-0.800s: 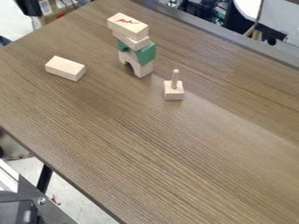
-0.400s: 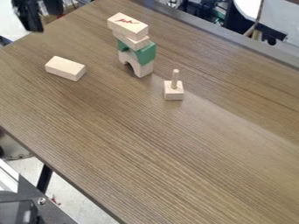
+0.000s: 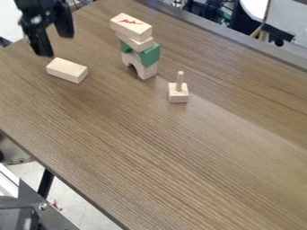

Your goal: Put the rectangle on the table on top of the rectangle in the stack

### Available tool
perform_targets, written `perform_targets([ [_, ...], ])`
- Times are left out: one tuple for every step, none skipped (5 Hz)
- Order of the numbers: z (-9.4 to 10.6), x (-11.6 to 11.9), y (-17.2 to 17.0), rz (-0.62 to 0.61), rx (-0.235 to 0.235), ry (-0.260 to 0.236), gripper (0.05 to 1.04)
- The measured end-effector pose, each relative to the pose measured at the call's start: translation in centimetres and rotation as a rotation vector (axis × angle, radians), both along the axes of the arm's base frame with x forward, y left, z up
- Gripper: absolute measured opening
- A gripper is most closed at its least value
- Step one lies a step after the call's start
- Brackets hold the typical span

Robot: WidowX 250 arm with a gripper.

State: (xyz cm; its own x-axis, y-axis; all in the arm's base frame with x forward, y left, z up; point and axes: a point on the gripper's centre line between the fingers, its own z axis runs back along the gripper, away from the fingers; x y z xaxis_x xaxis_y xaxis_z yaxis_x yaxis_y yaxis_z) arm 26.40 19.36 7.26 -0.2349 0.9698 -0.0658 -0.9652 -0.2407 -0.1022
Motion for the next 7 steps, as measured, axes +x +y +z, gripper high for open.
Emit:
perform_targets([
  [-0.8,0.3,-0.3,0.015,0.034,-0.042,0.999],
  [-1.0,0.9,-0.6,0.02,0.062,-0.065,0.999],
  [-2.3,0.8,-0.7,0.029,0.044,-0.027,0.999],
  [-3.0,1.2,-0.3,0.035,0.037,0.003,0.999],
  [-3.3,1.3,0.0,0.046,0.028,0.037,0.999],
  [-4.4,1.6,0.3,0.054,-0.02,0.119,0.946],
  [-4.5,1.4,0.2,0.069,-0.05,0.13,0.658],
])
